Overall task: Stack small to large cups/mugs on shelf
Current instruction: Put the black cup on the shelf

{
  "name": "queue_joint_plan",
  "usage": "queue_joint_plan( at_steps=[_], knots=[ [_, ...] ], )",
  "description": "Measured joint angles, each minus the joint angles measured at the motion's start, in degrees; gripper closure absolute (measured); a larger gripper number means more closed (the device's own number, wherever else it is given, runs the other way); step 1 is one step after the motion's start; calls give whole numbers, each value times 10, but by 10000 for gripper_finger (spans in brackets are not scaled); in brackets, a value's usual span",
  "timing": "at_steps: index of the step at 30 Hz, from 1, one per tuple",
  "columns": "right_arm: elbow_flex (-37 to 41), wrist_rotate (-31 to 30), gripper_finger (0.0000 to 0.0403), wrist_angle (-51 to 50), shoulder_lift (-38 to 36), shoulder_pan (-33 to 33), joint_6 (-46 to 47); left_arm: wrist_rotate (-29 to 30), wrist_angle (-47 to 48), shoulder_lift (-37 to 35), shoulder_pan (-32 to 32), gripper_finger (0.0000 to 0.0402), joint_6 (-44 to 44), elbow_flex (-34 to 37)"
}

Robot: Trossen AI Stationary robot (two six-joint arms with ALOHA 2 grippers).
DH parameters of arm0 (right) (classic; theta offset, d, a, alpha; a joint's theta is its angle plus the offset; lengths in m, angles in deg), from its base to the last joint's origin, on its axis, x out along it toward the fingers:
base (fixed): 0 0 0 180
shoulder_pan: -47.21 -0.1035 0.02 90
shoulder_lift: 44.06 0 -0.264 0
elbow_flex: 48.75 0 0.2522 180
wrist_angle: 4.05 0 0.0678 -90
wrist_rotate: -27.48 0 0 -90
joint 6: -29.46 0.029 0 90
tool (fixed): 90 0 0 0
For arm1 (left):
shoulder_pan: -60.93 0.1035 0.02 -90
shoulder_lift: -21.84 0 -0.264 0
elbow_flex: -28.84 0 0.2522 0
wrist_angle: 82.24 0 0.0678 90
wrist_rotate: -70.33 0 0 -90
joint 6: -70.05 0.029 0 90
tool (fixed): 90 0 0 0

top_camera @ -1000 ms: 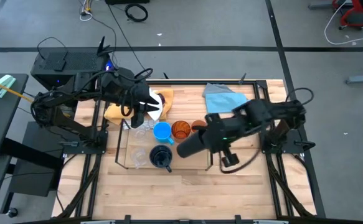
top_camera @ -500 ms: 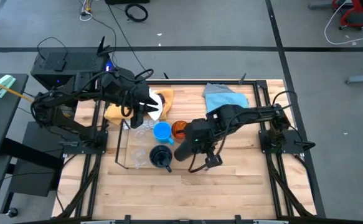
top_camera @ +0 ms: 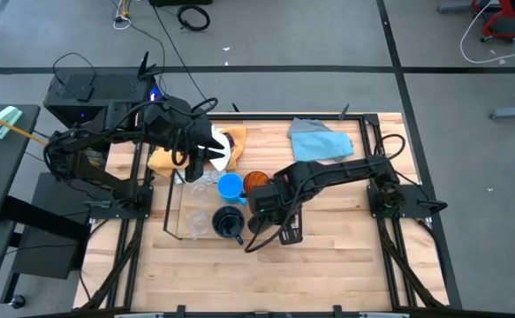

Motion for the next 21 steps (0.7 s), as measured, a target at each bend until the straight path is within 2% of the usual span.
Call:
queue_joint_plan(
  at_steps=[8,14,21],
  knots=[
    [0,-10,403,0,26,-13,-22,0,5,0,0,294,-1,0],
    [0,-58,403,1,31,-24,-48,0,21,0,0,294,-7,0],
    [0,-61,403,0,32,-19,-57,0,21,0,0,294,-7,0]
  ],
)
